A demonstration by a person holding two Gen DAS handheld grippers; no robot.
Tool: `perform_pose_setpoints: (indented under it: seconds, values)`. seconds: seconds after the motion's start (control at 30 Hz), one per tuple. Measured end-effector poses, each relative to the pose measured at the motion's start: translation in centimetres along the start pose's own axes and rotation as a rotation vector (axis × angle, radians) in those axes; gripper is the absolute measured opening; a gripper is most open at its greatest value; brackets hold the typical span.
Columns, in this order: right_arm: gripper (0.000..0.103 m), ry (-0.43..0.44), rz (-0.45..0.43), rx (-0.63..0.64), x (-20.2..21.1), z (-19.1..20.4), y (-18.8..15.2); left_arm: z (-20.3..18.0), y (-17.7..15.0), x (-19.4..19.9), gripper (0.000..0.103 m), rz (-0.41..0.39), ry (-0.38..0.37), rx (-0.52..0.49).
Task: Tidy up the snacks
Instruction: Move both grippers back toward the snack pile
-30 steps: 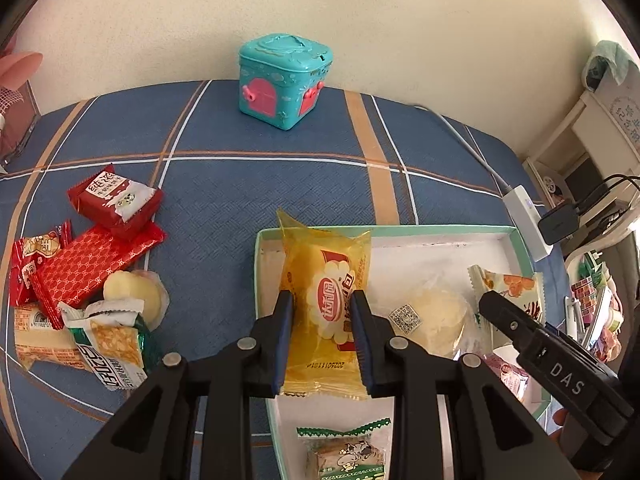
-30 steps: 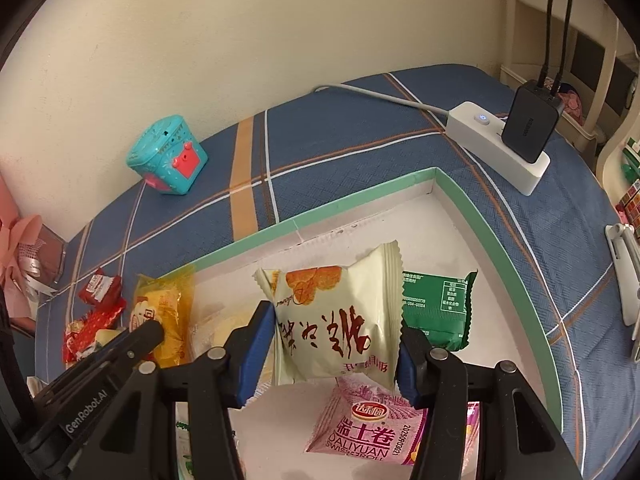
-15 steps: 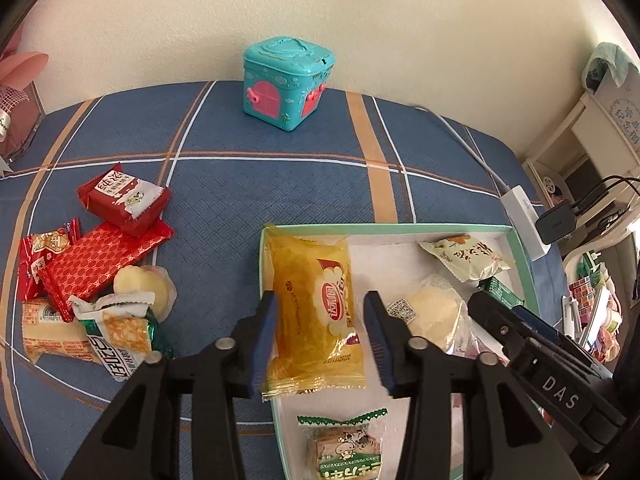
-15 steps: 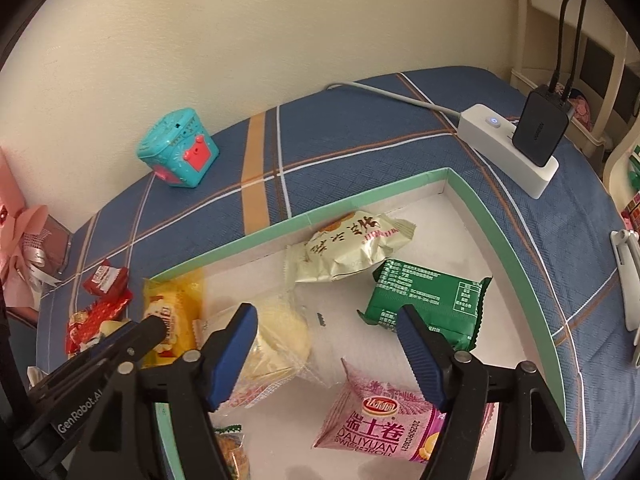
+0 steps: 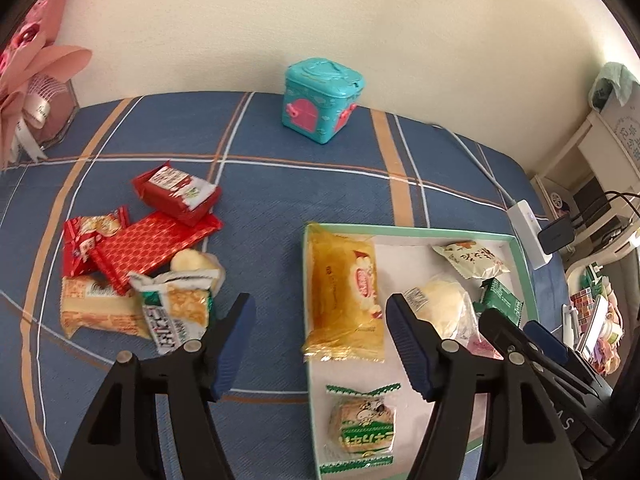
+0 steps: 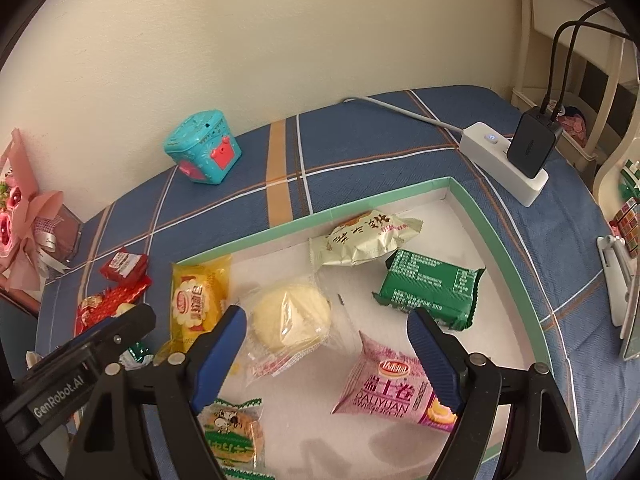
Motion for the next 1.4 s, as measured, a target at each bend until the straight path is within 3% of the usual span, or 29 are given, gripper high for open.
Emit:
perform_pose_setpoints:
  seconds: [0.27, 0.53, 0.63, 0.77, 0.9, 1.13, 1.4]
  values:
    - [0.09, 0.01, 0.003, 0.035, 0.8, 1.1, -1.9, 3.0, -2.1, 0.8, 0.082, 0.005, 0.049, 0.053]
    - [0.091, -0.009, 0.004, 0.069, 1.5, 1.9, -4.0, 5.7, -4.2, 1.6, 0.083, 0.012, 0.1, 0.104]
    - [0.101, -0.004, -0.004, 0.084, 1.7, 2.2, -4.6, 6.4, -5.0, 1.9, 0.085, 0.013, 0.094, 0.121]
    - [0.103, -0.005, -0.019, 0.105, 2.1, 2.6, -5.4, 7.1, -6.1, 2.2, 0.085, 0.022, 0.089, 0.138]
    - [0.103, 0.002, -0.036, 0.105, 2.4, 2.8, -6.0, 7.8, -6.6, 3.0, 0.101, -0.005, 0.11, 0.154]
    - [0.103, 0.016, -0.034, 0.113, 2.4, 3.5, -6.8, 10.4, -7.0, 4.3, 0.102, -0.032, 0.129, 0.211]
    - [0.103, 0.067, -0.032, 0.134, 2.1, 5.6, -7.3, 17.0, -6.6, 5.3, 0.102, -0.046, 0.197, 0.374]
Point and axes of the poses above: each gripper's, at about its wrist camera, not at the fingertips, and x roughly against the way its jaws point, z to its left, y to its top, the point moved 4 cm from there along -x, roughly the way its jaws point, and after that the axes turned 4 degrees about z, right-handed, at the moved point
